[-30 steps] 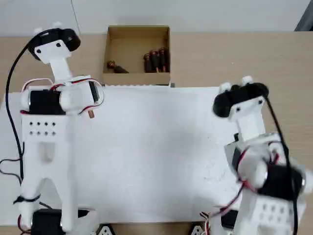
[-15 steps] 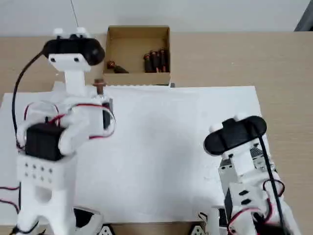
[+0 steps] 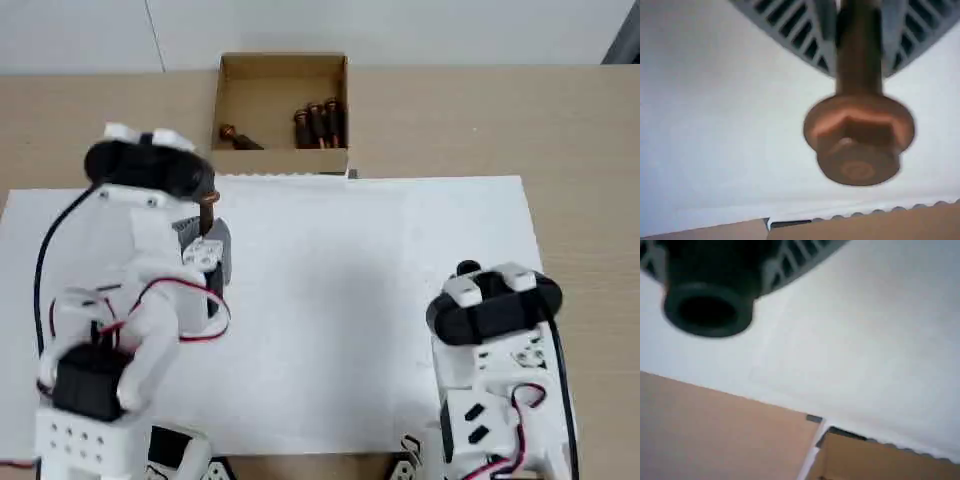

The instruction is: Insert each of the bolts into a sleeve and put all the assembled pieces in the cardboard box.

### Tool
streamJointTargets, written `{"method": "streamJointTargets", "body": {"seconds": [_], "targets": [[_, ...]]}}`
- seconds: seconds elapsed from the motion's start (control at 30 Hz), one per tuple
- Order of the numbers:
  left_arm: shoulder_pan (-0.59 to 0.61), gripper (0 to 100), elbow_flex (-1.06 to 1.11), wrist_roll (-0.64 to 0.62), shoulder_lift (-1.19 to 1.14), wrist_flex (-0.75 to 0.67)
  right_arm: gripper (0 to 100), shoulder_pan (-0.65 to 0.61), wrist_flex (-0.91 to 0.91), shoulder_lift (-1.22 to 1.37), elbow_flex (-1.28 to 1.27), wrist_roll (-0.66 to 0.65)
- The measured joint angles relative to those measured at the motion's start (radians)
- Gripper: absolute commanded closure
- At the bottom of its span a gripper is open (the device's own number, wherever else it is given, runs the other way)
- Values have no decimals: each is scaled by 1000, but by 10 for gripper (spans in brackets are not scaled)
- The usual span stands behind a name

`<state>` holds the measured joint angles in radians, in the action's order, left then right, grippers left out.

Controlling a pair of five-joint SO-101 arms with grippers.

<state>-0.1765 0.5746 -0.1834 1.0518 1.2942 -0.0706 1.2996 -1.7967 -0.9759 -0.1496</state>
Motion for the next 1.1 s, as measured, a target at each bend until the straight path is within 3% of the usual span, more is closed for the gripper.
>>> {"method": "streamJointTargets", "body": {"seconds": [0.17,0.7,0.9,1.1], "targets": [[0,995,172,-23,147,-83,996,-100,-60,-9,-71,146],[0,994,638,-239,738,-308,996,-474,-374,-8,-364,166],[-2,994,649,-379,753,-358,996,-598,-476,-8,-440,166],[-118,994,651,-428,753,-388,996,-704,-480,-8,-451,166]]}}
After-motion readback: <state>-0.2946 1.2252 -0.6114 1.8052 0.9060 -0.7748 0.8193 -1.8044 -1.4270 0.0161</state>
